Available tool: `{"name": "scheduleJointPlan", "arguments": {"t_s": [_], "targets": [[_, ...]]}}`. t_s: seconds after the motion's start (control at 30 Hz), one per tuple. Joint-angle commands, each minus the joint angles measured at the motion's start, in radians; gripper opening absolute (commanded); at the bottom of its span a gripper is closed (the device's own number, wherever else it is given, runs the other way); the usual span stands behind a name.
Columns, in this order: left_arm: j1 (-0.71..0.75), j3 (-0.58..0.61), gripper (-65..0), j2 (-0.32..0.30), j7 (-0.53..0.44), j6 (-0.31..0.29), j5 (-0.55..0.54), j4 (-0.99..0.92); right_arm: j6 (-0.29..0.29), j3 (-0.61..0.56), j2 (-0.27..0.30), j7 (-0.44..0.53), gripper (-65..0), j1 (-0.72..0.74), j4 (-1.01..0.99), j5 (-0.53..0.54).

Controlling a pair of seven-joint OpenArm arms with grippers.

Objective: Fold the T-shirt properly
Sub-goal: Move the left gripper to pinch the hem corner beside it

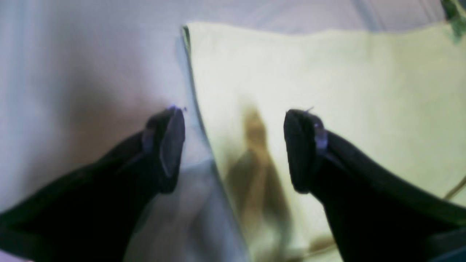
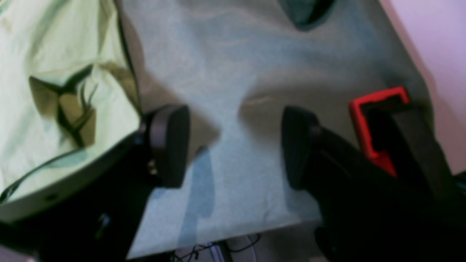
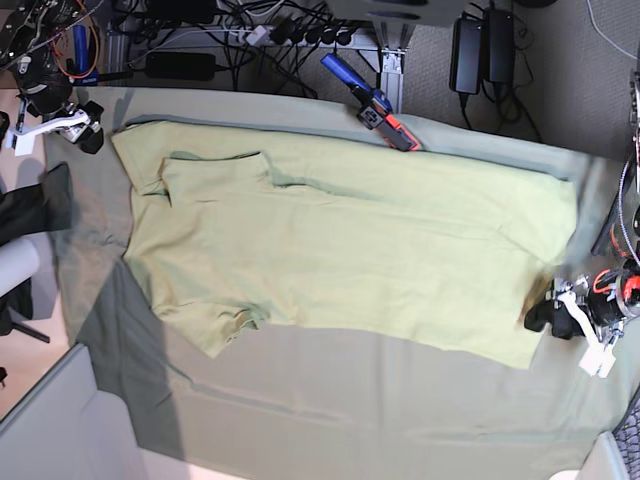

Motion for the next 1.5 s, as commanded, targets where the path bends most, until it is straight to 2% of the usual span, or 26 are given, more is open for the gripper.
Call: {"name": "scheduleJointPlan", "arguments": {"t_s": [0.0, 0.2, 0.5, 0.83, 0.9, 1.03, 1.13, 1.2, 1.37, 1.47], "targets": [[-0.052, -0.005, -19.4, -0.009, -0.039, -0.009, -0.009, -0.023, 0.014, 0.009, 0.024, 0.014, -25.6, 0.002, 0.013, 0.011], [-0.147, -0.005, -19.4, 0.038, -0.064, -0.009, 0.015, -0.173, 0.014, 0.009, 0.025, 0.014, -25.6, -0.021, 0.013, 0.012], [-0.152, -0.004, -19.5, 0.075, -0.048, -0.002, 0.050, -0.185, 0.014, 0.009, 0.024, 0.018, -25.6, -0.034, 0.013, 0.019], [-0.153, -0.003, -20.6, 0.115, 0.005, -0.004, -0.030, -0.184, 0.014, 0.009, 0.024, 0.018, -25.6, -0.034, 0.013, 0.027], [-0.153, -0.003, -26.9, 0.115, 0.005, -0.006, -0.053, -0.182, 0.014, 0.009, 0.024, 0.018, -25.6, -0.034, 0.013, 0.027], [-0.153, -0.003, -50.9, 0.114, 0.009, -0.009, -0.060, -0.182, 0.014, 0.009, 0.024, 0.018, -25.6, -0.033, 0.013, 0.031], [-0.153, -0.003, -62.5, 0.112, 0.004, -0.009, -0.067, -0.182, 0.014, 0.009, 0.025, 0.018, -25.6, -0.033, 0.013, 0.046], [-0.153, -0.003, -65.0, 0.110, 0.005, -0.009, -0.067, -0.182, 0.014, 0.010, 0.025, 0.018, -25.6, -0.027, 0.013, 0.045], [-0.153, -0.003, -65.0, 0.110, 0.040, -0.009, -0.067, -0.182, 0.013, 0.074, 0.026, 0.017, -25.6, 0.037, 0.013, 0.045], [-0.153, -0.003, -65.0, 0.110, 0.044, -0.009, -0.068, -0.182, 0.013, 0.118, 0.048, 0.014, -25.6, 0.088, 0.013, 0.045]]}}
